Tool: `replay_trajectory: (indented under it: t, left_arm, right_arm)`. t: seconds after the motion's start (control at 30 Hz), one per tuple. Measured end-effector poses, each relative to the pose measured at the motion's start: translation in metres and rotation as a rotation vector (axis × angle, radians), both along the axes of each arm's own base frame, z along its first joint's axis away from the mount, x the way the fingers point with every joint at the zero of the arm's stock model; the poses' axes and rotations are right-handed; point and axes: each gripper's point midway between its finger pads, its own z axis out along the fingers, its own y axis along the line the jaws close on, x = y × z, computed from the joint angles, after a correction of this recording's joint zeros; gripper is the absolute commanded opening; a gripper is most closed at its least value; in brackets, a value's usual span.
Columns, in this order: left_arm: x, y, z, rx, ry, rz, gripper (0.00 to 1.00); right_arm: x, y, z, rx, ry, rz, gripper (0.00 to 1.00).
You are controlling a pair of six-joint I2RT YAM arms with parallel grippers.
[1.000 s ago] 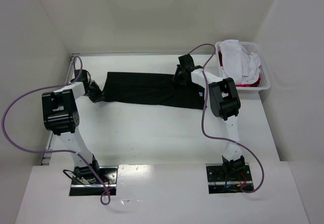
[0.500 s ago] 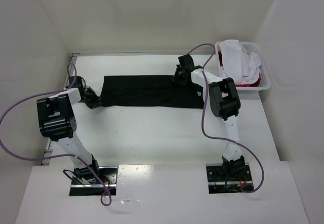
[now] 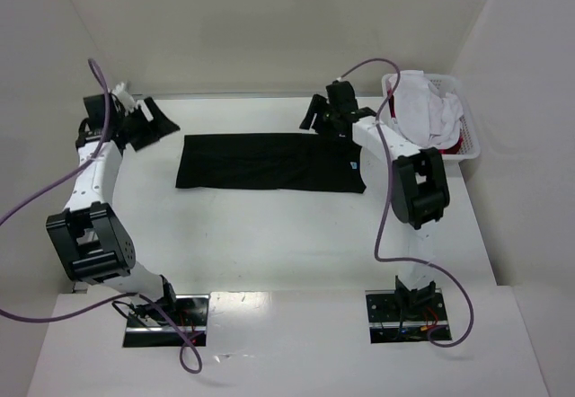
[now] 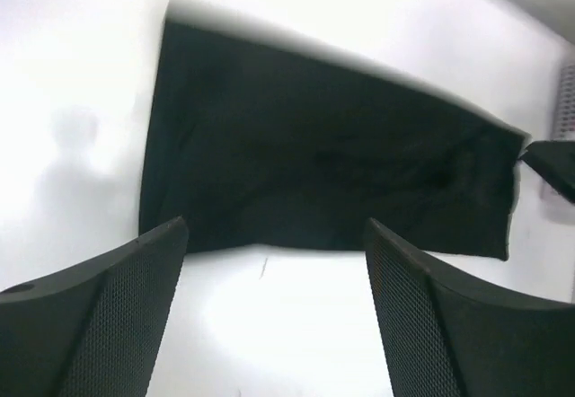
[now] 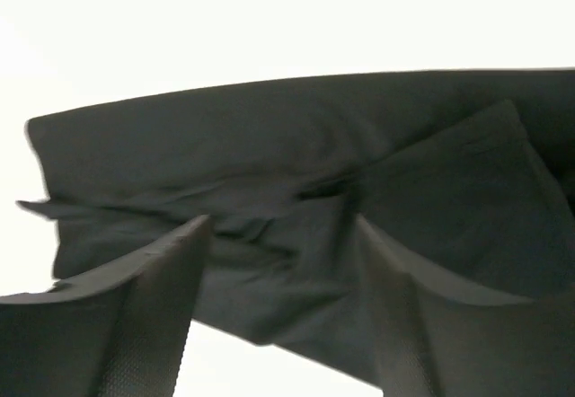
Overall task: Fold and stack the t-shirts
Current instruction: Fold the other side of the tshirt into a rectangle, then rotate the tshirt 90 degrees
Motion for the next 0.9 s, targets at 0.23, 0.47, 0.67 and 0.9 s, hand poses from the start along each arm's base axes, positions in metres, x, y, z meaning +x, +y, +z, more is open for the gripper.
replay_trajectory:
  t: [0.23,0.47,0.67,0.9]
  left_arm:
    - [0.050,-0.018,0.076,0.150,-0.346,-0.277,1.00]
    - [0.074,-0.074,-0.010,0.414,-0.280,-0.639,1.00]
    - [0.077,-0.099,-0.088,0.594,-0.156,-0.871,1.00]
    - [0.079,-0.078,-0.123,0.718,-0.047,-0.939,1.00]
  right_arm:
    - [-0.022,-0.007,0.096,0.068,-0.177,0.006,0.99]
    - [-0.065,-0.024,0.071,0.067,-0.094,-0.044,0.99]
    - [-0.090,-0.036,0.040,0.043,0.008,-0.086,0.99]
    - [-0.107,-0.042,0.044,0.064,0.015,-0.115,0.99]
